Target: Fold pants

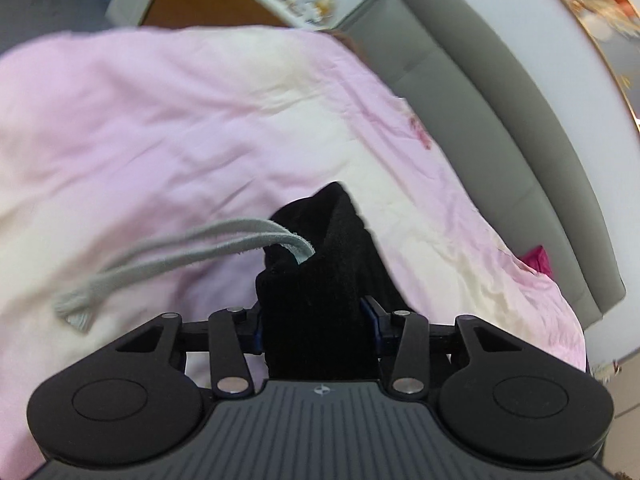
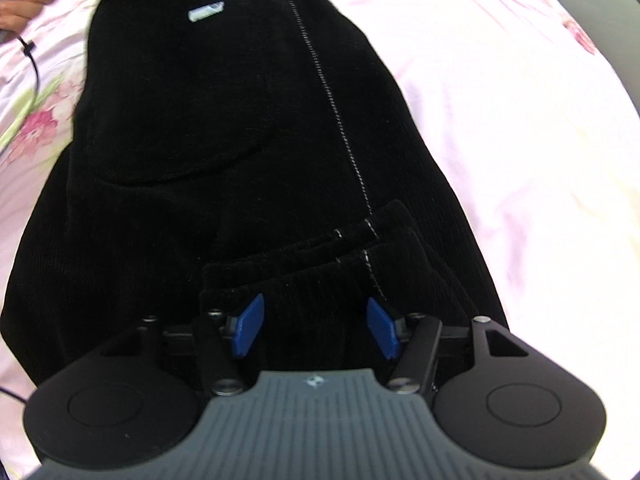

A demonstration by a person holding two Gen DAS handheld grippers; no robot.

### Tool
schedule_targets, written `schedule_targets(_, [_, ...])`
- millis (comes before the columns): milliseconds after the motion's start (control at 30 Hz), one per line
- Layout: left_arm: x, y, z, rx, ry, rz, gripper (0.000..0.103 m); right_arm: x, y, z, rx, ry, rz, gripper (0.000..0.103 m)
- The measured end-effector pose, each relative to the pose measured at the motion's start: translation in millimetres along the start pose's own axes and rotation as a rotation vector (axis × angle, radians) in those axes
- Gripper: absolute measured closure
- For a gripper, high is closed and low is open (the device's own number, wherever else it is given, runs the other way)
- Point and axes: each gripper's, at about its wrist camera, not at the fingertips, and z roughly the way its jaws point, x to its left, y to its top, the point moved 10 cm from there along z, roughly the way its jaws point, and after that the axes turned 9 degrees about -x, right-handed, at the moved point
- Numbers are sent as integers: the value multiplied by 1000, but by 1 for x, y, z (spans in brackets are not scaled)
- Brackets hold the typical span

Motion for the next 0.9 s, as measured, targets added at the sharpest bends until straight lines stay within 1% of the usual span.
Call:
schedule_targets(133, [-68, 8, -23, -20, -40, 105, 54, -2, 0, -12, -27, -67, 38, 43])
schedule_targets(200, [-110, 8, -35, -31, -74, 168, 55, -8, -2, -31, -70, -90, 104, 42])
schedule_targets(233, [-131, 5, -40, -34, -91, 201, 55, -13, -7, -43, -92, -93, 143, 38])
schedule_targets(267, [-151, 2, -45, -37, -105, 233, 55, -17, -14, -55, -106, -95, 176, 36])
schedule_targets(333, [-194, -9, -55, -39, -136, 298, 55, -24, -35, -79, -119, -114, 210, 36])
schedule_targets(433, [-260, -40, -64, -19, -201, 390, 59, -36, -78, -110, -123, -169, 244, 36])
schedule_targets(467, [-281, -54, -65, -6, -215, 426, 59, -40, -92, -118, -124, -180, 266, 36])
schedule_targets(533, [-321, -87, -63, 8, -227, 538, 59, -48, -128, -135, -132, -196, 337, 36])
schedule_targets(600, [-352, -126, -54, 36, -244, 635, 59, -55, -161, -149, -139, -215, 401, 36])
schedule_targets(667, [-374, -176, -41, 91, -260, 730, 59, -60, -190, -161, -148, -235, 462, 36])
schedule_targets(700, [-382, -199, -35, 116, -268, 772, 59, -62, -203, -166, -153, -237, 488, 36])
schedule_targets(733, [-389, -228, -28, 150, -275, 818, 59, -58, -214, -166, -158, -235, 519, 36])
schedule_targets(800, [-394, -283, -15, 230, -273, 904, 59, -57, -235, -173, -167, -226, 559, 36])
schedule_targets(833, [-393, -311, -8, 273, -269, 941, 59, -53, -242, -175, -169, -226, 569, 36])
schedule_targets(867, [-390, -335, -2, 320, -259, 976, 61, -34, -242, -173, -168, -228, 574, 36])
schedule_targets(900, [-384, -359, 7, 374, -250, 1007, 61, -32, -248, -174, -165, -226, 578, 36])
